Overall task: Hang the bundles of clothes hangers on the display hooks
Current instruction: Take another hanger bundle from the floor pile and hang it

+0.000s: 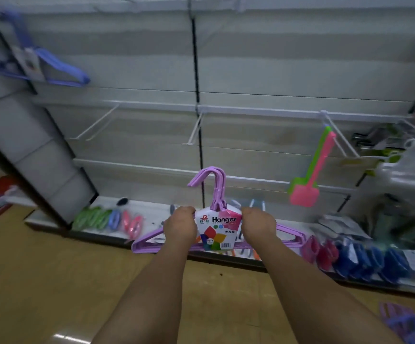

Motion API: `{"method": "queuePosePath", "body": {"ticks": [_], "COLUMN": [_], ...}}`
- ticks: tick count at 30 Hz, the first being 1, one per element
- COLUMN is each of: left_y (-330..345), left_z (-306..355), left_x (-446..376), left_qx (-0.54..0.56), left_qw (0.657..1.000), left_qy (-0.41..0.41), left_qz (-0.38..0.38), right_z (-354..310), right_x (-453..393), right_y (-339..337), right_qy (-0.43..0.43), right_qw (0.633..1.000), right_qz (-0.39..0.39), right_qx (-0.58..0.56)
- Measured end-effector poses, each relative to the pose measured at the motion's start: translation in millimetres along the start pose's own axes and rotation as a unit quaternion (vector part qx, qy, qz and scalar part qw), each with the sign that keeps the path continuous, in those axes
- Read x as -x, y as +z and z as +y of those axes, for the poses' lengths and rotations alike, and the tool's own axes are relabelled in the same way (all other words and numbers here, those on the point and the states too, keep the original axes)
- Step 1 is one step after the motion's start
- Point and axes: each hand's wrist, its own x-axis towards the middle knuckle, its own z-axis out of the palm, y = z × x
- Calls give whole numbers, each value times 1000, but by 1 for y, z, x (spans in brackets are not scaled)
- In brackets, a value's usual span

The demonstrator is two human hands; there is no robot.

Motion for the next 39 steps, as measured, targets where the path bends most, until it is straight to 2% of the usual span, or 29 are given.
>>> {"method": "queuePosePath", "body": {"ticks": [5,14,22,27,32,39], "left_y": [-24,-74,-143,-176,-190,-211], "left_z": [-45,-74,-47,-21,-10,-14], "left_x": [-12,-64,-131,-166,-192,-225], "left_qx": [6,15,-30,7,36,41], "left_qw": [1000,997,982,965,964,961], "left_qy": [-22,-40,13,47,44,56], "left_qz": [1,65,186,259,258,269], "right_z": [-51,-108,-117,-110,-113,-133], "right_x": [-14,-77,-142,-175,-196,-221], "right_y": [-6,-34,-100,-152,-181,-194], "right_qy": [-45,-67,-99,-105,-97,-76], "right_qw": [999,996,980,965,957,959], "right_qz": [7,52,166,236,271,266], "right_qx": [-1,-12,-47,-49,-32,-65]}}
